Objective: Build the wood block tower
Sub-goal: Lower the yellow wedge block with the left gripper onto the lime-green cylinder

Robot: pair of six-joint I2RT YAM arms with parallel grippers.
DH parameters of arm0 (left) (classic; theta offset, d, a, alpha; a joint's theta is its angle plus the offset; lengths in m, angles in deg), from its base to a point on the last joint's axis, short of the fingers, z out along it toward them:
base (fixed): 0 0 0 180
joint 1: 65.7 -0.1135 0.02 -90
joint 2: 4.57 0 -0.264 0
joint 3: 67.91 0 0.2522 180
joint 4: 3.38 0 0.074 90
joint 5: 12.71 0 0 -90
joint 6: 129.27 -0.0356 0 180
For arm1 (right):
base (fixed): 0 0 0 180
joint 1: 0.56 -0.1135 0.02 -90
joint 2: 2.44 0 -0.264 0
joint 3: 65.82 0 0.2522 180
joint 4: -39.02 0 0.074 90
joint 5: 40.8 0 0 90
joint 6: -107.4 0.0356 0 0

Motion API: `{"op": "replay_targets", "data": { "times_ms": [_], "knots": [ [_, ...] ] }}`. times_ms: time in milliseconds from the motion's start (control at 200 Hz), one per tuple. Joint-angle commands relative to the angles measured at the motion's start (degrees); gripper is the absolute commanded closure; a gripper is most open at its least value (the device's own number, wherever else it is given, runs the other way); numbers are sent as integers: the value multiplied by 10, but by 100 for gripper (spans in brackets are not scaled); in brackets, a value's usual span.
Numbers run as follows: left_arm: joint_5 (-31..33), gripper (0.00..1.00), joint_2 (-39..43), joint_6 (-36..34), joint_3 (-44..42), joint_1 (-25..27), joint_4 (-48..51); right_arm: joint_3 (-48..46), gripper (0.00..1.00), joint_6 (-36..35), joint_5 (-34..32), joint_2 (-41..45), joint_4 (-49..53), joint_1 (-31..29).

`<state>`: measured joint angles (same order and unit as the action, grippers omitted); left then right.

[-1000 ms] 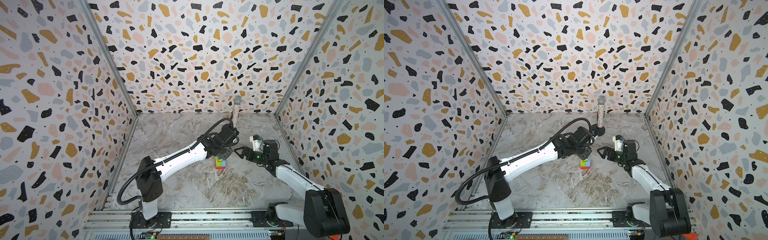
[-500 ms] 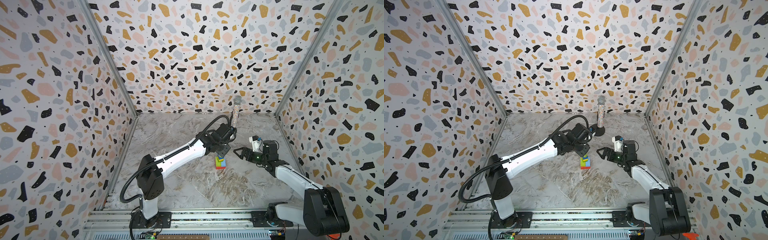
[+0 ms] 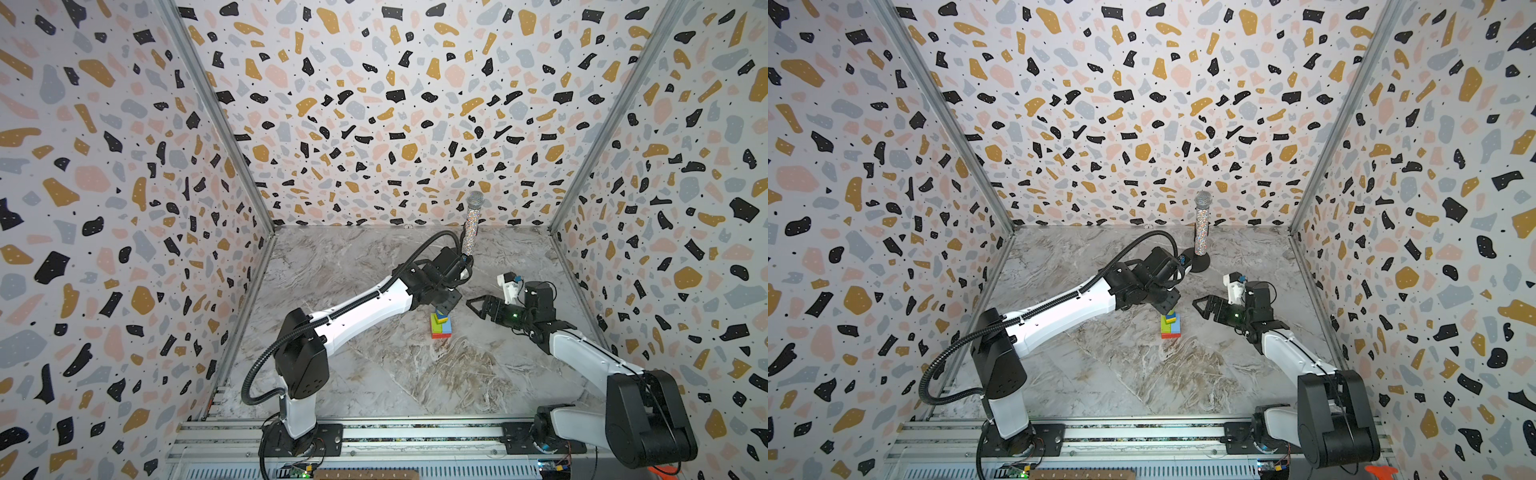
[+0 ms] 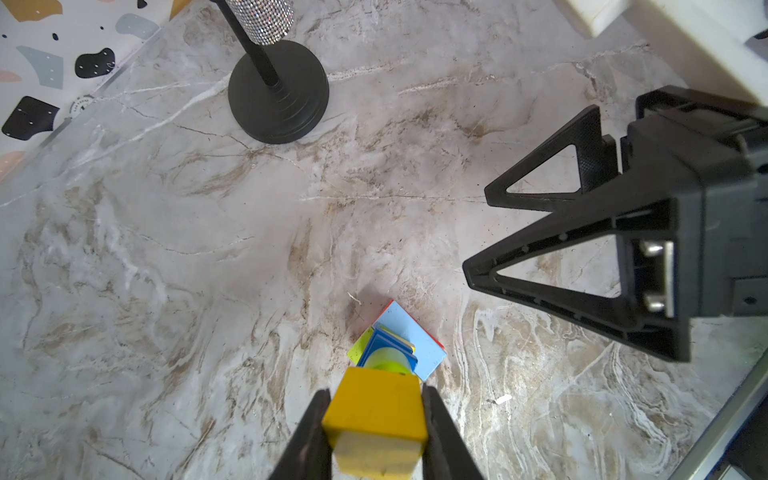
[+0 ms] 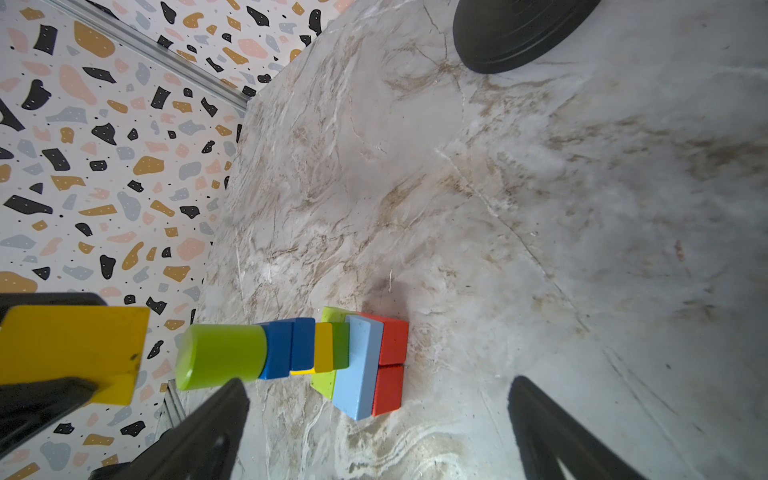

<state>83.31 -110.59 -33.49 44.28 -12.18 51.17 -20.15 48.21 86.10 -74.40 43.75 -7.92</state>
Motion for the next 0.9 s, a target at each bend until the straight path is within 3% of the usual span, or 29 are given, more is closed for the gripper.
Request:
{"op": "replay_targets", "data": {
  "times_ms": [0,896],
  "knots": [
    [-15,73,-11,7,20,1,-5,-3,1,0,9,7,-3,1],
    [1,72,-29,5,48,1,21,-9,1,0,8,9,-6,0]
  ]
}}
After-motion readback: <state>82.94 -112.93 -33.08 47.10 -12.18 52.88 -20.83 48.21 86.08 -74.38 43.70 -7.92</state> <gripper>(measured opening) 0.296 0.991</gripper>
